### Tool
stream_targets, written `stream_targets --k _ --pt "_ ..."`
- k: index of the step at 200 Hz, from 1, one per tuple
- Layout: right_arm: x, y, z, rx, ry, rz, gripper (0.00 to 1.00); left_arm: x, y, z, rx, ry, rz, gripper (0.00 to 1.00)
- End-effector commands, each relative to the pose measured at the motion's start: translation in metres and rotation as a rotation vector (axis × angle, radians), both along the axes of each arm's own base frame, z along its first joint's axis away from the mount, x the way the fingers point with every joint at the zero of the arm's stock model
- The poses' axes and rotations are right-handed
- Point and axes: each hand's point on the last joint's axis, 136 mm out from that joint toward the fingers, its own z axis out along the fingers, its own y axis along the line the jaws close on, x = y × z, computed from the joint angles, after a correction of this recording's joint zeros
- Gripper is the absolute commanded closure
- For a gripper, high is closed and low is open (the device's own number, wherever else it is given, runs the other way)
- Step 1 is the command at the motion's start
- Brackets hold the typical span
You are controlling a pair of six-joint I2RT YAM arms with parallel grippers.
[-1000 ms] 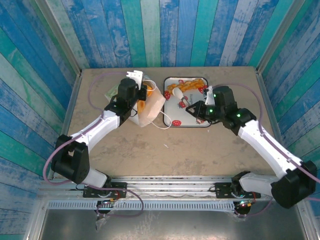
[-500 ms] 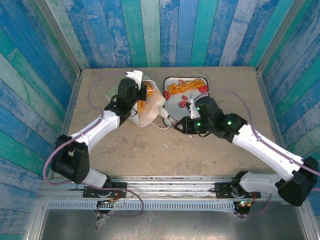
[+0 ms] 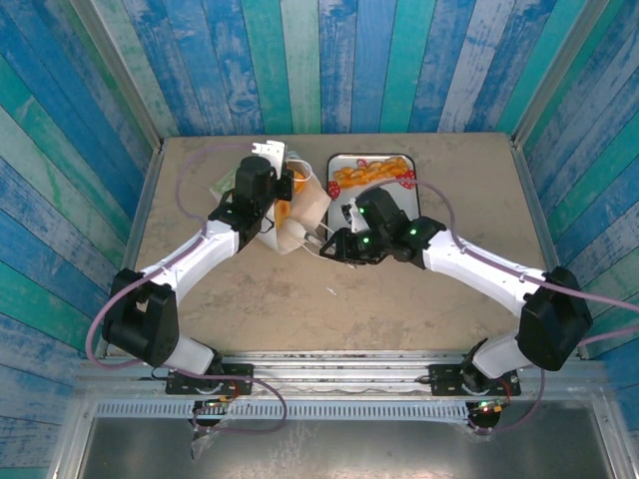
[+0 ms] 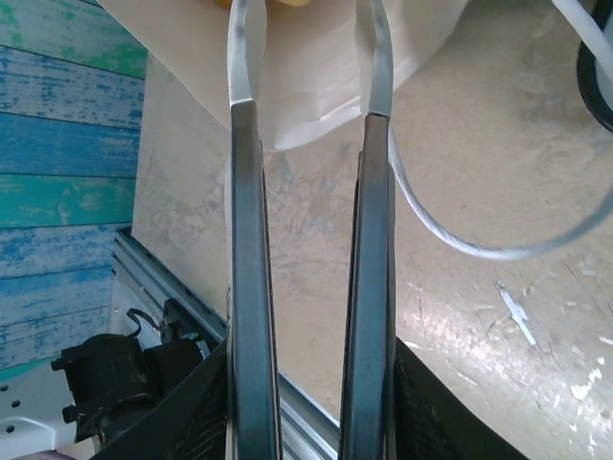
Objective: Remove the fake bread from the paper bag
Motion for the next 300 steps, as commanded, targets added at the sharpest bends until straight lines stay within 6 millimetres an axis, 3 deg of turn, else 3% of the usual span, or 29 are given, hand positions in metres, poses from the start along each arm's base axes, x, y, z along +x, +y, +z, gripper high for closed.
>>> stream_targets --k 1,65,183,224,300 --pt "0.010 0.016 0.029 0.095 -0.048 0.023 0.61 -0.004 -0.002 0.042 -0.071 -0.105 -0.014 1.00" --pt "0.010 0.024 0.034 0.098 -0.050 0.059 0.54 -0.003 -0.002 0.041 -0.070 -0.105 -0.011 1.00" --pt "0.003 0.046 0.030 0.095 -0.022 0.145 0.71 -0.002 -0.004 0.040 -0.076 -0.100 -0.020 1.00" --pt "0.015 0.028 0.016 -0.014 -0.030 0.054 0.69 -0.004 -0.003 0.042 -0.076 -0.103 -0.017 1.00" --pt "0.031 -0.011 0.019 -0.086 -0.080 -0.096 0.69 -0.006 -0.002 0.045 -0.077 -0.107 -0.017 1.00"
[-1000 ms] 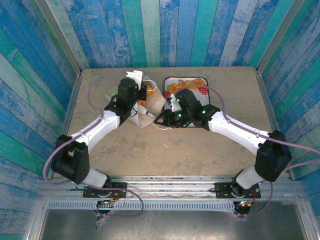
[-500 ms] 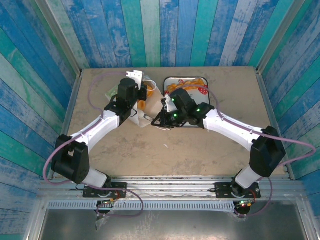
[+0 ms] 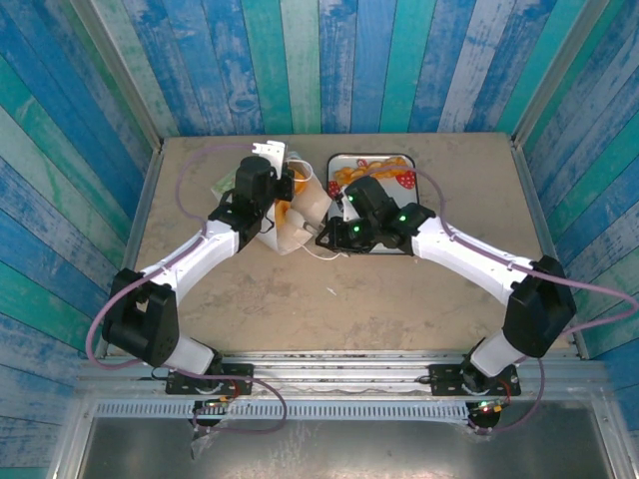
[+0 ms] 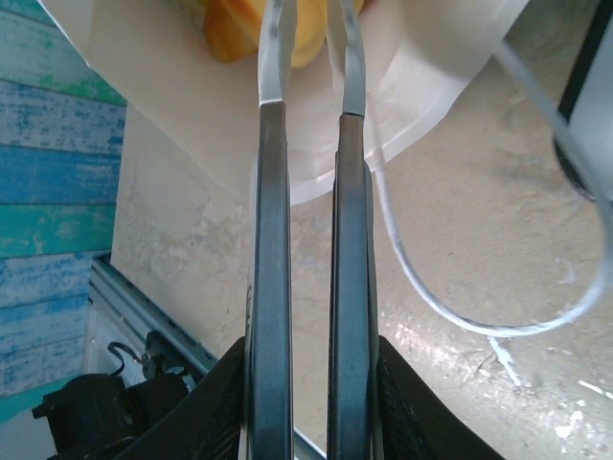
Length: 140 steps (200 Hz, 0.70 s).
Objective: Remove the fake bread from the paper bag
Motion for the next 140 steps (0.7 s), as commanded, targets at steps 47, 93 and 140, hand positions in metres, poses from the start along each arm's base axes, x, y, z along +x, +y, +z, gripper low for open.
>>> stream_targets --k 47,93,140 --pt "-0.007 0.001 0.029 0.025 -0.078 0.044 0.70 -0.003 0.000 0.041 -0.064 -0.102 -0.002 1.00" --pt "-0.020 0.038 0.037 0.053 -0.089 0.171 0.71 -0.002 -0.003 0.038 -0.070 -0.092 -0.009 1.00" --pt "-0.016 0.059 0.034 0.089 -0.077 0.211 0.71 -0.002 -0.005 0.038 -0.077 -0.089 -0.024 1.00"
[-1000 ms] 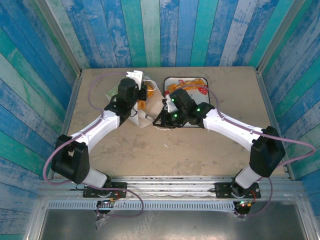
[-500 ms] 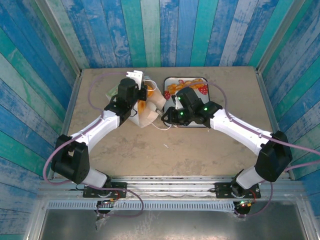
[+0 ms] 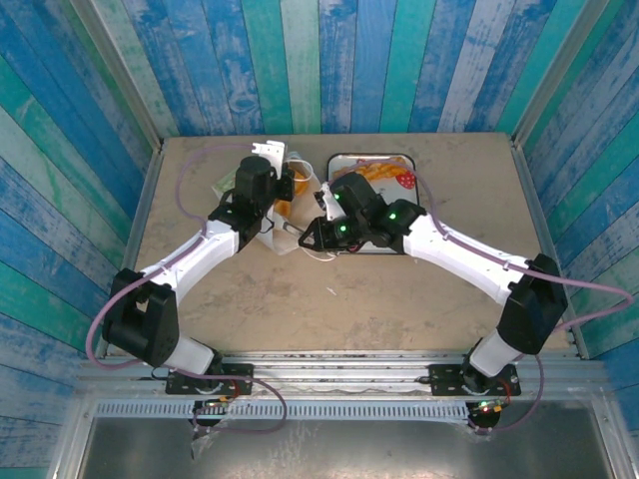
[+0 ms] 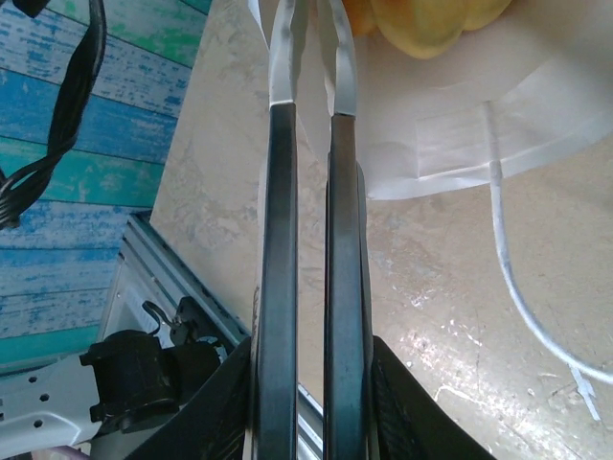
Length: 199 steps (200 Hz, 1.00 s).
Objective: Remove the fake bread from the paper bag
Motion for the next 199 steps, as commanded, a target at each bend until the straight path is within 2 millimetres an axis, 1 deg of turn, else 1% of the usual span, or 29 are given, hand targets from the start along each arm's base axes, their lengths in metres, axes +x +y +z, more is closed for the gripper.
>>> stream_targets --k 1,21,34,46,68,95,128,173,185,199 --pt "0.003 0.016 0.007 0.043 -0.017 0.048 0.71 -0.002 -0.004 0.038 -0.061 -0.094 -0.020 1.00" --pt "0.009 0.020 -0.003 0.020 -0.001 0.039 0.72 -0.002 -0.005 0.039 -0.067 -0.094 -0.026 1.00" --pt "0.013 0.018 -0.009 -0.006 0.004 0.016 0.72 -0.003 -0.005 0.040 -0.070 -0.097 -0.027 1.00" --pt "0.018 0.014 -0.014 -0.028 0.004 -0.016 0.73 -0.003 -0.005 0.039 -0.069 -0.094 -0.027 1.00" --pt "0.023 -0.002 -0.017 -0.071 -0.006 -0.086 0.73 -0.004 -0.004 0.041 -0.068 -0.100 -0.024 1.00" --pt "0.027 -0.023 -0.010 -0.085 -0.033 -0.154 0.73 -0.005 -0.002 0.043 -0.065 -0.105 -0.019 1.00" --pt "0.034 -0.046 -0.010 -0.110 -0.044 -0.223 0.72 -0.006 -0.002 0.045 -0.065 -0.111 -0.018 1.00" --pt "0.035 -0.062 -0.008 -0.131 -0.050 -0.253 0.72 -0.005 0.000 0.045 -0.060 -0.113 -0.012 1.00" --pt "0.035 -0.064 -0.008 -0.136 -0.053 -0.253 0.71 -0.005 -0.001 0.045 -0.060 -0.113 -0.014 1.00" --pt "0.033 -0.061 -0.005 -0.132 -0.070 -0.223 0.69 -0.005 -0.001 0.044 -0.059 -0.111 -0.014 1.00"
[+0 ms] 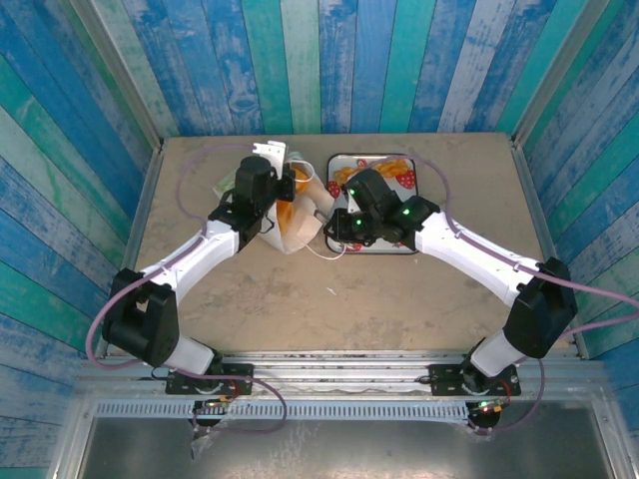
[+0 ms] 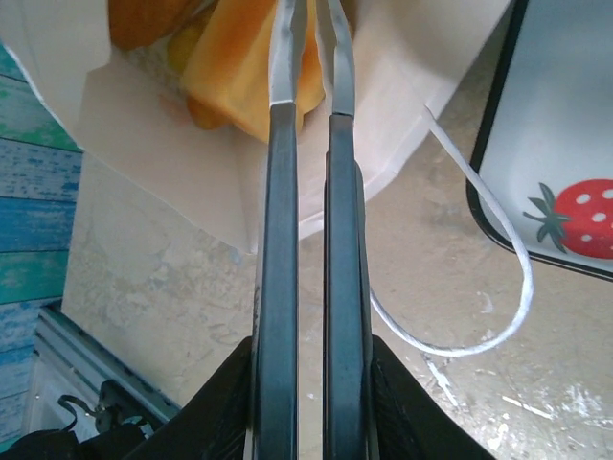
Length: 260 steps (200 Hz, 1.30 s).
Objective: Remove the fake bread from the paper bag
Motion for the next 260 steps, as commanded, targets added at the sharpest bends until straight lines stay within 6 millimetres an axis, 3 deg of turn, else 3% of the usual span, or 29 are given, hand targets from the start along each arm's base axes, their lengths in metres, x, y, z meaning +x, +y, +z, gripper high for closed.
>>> stream_targets --k 1,43,93,192,260 --pt "-0.003 -0.005 0.013 -0.001 -0.042 0.019 0.69 -0.004 0.002 0.045 -0.053 -0.115 0.003 1.00" --pt "-0.013 0.003 0.021 -0.031 -0.073 0.092 0.60 -0.003 0.002 0.043 -0.047 -0.110 0.004 1.00" --pt "-0.021 0.024 0.014 0.068 0.019 0.122 0.54 -0.003 0.000 0.042 -0.055 -0.107 -0.001 1.00" --pt "-0.013 0.048 0.012 0.047 0.020 0.185 0.53 -0.003 -0.002 0.039 -0.060 -0.101 -0.009 1.00" --pt "-0.011 0.050 -0.002 -0.065 0.052 0.190 0.52 -0.003 -0.002 0.039 -0.063 -0.103 -0.011 1.00"
